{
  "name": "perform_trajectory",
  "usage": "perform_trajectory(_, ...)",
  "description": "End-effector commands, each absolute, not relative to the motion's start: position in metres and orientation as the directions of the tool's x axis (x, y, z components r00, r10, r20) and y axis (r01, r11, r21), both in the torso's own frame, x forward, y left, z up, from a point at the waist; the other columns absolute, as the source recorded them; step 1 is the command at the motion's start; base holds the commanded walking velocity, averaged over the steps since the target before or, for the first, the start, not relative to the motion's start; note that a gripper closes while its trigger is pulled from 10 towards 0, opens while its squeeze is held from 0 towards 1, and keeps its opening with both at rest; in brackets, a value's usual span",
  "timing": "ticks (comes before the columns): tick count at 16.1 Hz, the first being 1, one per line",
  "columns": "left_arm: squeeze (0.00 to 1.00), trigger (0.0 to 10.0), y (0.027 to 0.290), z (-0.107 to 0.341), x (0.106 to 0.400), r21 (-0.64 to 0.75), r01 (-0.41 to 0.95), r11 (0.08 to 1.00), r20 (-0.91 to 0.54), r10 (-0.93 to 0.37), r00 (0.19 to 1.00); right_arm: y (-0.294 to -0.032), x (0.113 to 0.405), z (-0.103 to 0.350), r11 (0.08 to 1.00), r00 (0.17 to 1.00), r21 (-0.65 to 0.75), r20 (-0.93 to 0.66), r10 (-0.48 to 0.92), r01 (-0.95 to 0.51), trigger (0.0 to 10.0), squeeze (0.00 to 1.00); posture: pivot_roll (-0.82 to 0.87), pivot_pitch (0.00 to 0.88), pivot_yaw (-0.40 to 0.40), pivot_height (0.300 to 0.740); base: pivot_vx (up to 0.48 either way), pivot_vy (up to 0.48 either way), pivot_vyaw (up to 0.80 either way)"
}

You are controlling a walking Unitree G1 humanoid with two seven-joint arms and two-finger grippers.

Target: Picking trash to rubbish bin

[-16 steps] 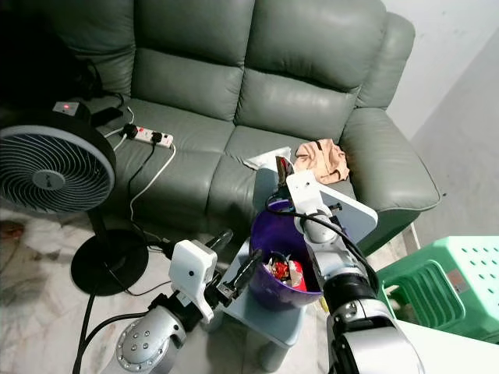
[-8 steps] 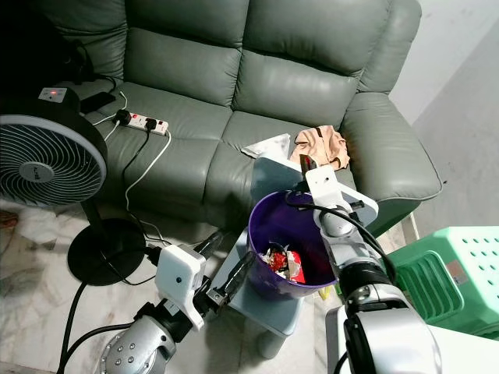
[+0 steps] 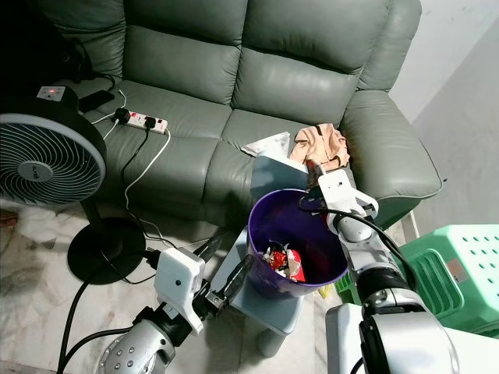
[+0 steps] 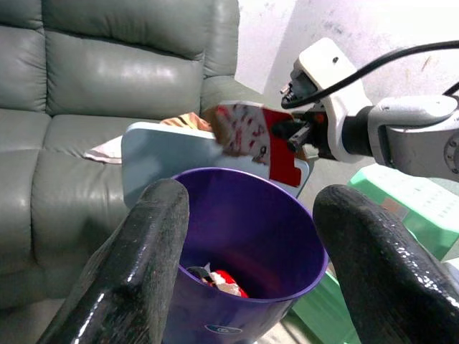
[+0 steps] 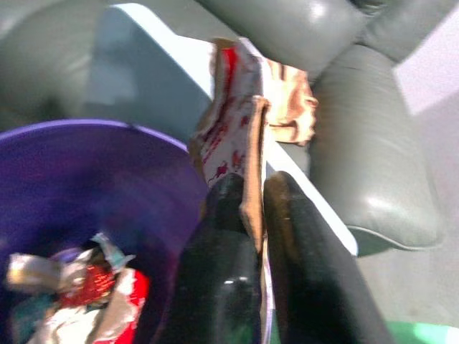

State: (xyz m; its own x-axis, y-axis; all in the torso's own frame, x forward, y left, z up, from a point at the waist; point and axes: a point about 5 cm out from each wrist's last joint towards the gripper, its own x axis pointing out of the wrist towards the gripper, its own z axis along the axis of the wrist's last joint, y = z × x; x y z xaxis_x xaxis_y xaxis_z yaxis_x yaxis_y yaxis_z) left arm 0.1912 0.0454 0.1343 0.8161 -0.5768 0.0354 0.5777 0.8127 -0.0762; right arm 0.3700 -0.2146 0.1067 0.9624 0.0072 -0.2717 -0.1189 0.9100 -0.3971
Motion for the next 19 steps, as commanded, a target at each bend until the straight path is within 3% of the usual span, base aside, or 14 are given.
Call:
perform_trajectory(1, 0.00, 10.0, 0.041, 0.140, 0.189, -0.081, 0.595, 0.799, 0.055, -0.593, 0.803, -0.226, 0.365, 0.102, 0.918, 0.956, -0.379, -0.294, -0.004, -0.113, 10.0, 1.00, 0.03, 0.152, -0.191, 0.740, 0.000, 0.000, 0.00)
perform_trajectory(8, 0.00, 10.0, 0.042, 0.141, 0.190, -0.089, 0.593, 0.801, 0.059, -0.590, 0.805, -0.229, 0.366, 0.107, 0.930, 0.965, -0.350, -0.263, 0.018, -0.113, 10.0, 1.00, 0.03, 0.143, -0.182, 0.740, 0.000, 0.000, 0.00)
perform_trajectory(15, 0.00, 10.0, 0.049, 0.144, 0.205, -0.094, 0.564, 0.820, 0.084, -0.558, 0.825, -0.213, 0.370, 0.123, 0.971, 0.976, -0.136, -0.128, 0.178, -0.196, 10.0, 1.00, 0.04, 0.109, -0.168, 0.740, 0.000, 0.000, 0.00)
perform_trajectory(19, 0.00, 10.0, 0.081, 0.146, 0.251, -0.116, 0.403, 0.908, 0.105, -0.393, 0.914, -0.208, 0.356, 0.137, 0.977, 0.974, -0.058, 0.090, 0.209, -0.204, 10.0, 1.00, 0.01, 0.022, -0.126, 0.740, 0.000, 0.000, 0.00)
